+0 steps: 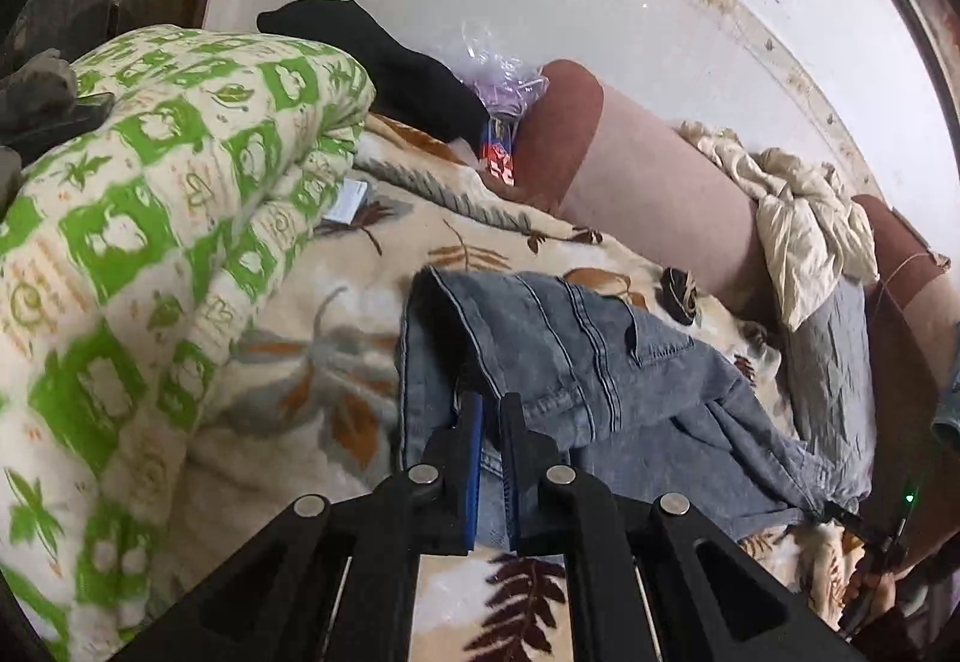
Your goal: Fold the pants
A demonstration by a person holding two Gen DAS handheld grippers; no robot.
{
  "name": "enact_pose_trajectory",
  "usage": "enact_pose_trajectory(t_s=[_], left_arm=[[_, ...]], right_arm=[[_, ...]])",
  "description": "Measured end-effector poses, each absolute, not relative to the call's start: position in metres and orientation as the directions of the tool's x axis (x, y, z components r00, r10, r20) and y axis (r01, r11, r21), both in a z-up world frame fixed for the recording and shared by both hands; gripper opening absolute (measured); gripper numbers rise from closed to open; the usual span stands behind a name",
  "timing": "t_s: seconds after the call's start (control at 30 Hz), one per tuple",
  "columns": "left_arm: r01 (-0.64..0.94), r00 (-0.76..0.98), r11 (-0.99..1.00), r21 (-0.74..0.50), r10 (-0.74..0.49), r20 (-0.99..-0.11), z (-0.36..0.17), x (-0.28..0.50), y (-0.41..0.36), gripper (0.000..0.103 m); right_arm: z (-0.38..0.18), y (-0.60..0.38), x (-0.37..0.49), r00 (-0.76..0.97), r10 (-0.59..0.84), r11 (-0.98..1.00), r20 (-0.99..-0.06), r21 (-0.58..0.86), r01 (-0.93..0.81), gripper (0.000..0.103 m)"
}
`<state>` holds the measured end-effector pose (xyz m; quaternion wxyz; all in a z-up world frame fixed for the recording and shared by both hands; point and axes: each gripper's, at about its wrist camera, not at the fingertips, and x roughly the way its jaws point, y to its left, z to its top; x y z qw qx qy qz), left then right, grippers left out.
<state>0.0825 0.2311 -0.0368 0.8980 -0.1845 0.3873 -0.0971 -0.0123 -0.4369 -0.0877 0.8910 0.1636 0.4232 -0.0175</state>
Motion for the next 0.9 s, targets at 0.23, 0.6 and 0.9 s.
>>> enact_pose_trajectory(t_s=[0.23, 0.6, 0.9], left_arm=[[0.099, 0.664, 0.934, -0.343, -0.319, -0.676, -0.042, 0.072, 0.181, 0.027], [0.057, 0.678, 0.955, -0.290, -0.250, -0.691, -0.058, 0.081, 0.143, 0.066], [0.077, 0.722, 0.996, 0.037, -0.030, -0.692, -0.078, 0.094, 0.112, 0.074]], right_arm=[[-0.085, -0.456, -0.034, 0.690, 0.144, 0.890, -0.709, 0.397, 0.222, 0.042], [-0.067, -0.428, -0.022, 0.753, 0.209, 0.859, -0.625, 0.485, 0.165, 0.046], [-0.073, -0.415, -0.012, 0.731, 0.220, 0.868, -0.646, 0.471, 0.154, 0.046]])
